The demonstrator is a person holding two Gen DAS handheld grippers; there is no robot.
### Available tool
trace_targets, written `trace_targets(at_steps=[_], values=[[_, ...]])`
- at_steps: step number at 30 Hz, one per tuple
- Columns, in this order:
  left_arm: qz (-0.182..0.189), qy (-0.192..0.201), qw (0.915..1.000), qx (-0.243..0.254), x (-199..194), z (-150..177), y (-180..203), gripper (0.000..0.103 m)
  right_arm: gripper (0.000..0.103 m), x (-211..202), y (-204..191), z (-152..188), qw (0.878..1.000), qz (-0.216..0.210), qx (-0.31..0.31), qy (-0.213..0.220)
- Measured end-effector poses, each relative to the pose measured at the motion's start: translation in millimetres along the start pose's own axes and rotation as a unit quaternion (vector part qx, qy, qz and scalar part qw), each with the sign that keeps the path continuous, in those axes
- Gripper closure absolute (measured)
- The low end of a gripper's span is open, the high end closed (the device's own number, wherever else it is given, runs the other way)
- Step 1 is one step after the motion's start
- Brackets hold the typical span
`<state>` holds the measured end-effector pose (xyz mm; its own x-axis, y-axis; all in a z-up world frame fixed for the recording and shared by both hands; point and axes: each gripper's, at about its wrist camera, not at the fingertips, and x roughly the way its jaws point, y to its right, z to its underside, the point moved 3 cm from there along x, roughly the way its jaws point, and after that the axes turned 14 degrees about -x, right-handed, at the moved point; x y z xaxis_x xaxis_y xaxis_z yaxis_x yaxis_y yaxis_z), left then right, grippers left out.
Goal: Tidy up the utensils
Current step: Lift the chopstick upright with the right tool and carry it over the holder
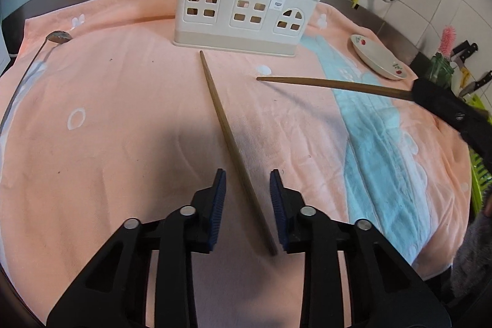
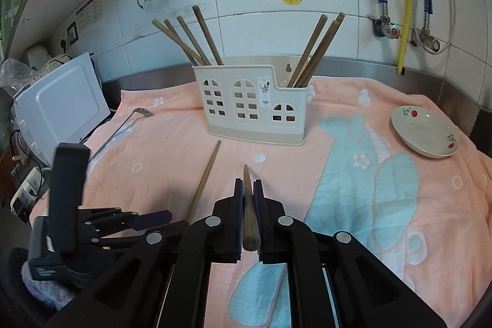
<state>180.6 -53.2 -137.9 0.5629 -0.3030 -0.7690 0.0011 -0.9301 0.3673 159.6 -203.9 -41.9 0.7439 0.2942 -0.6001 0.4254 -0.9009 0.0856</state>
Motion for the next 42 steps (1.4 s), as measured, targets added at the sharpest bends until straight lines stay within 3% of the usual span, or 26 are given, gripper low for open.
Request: trace_targets(at_steps=[5, 15, 22, 33, 42], values=[[-0.016, -0.001, 0.9999, -0.001, 10.1, 0.1, 3.2, 0.080, 0.096, -4.3, 2.8, -2.3, 1.000, 0.003, 0.000, 0.004], [-0.047, 0.000, 0.9987, 0.019, 18.1, 2.9, 8.2, 0.095, 0.096, -9.9, 4.2, -6.0, 1.000, 0.007, -0.003, 0.010], [-0.023, 0.008, 0.9993, 0.027, -3.0, -6.5, 8.7, 0.097, 0.096, -13.8, 8.1, -12.1, 1.000, 0.010, -0.005, 0.015], [0.013, 0.075, 0.9953, 0.059, -74.4, -48.3, 23.4, 0.098, 0.096, -17.9, 15.9, -36.4, 1.000, 0.008, -0.015, 0.026], [0.021, 0.103, 0.9911, 0.082, -101.5, -81.8, 36.2, 0.098, 0.096, -19.7, 24.0, -67.1, 0.999, -0.007, -0.021, 0.033]])
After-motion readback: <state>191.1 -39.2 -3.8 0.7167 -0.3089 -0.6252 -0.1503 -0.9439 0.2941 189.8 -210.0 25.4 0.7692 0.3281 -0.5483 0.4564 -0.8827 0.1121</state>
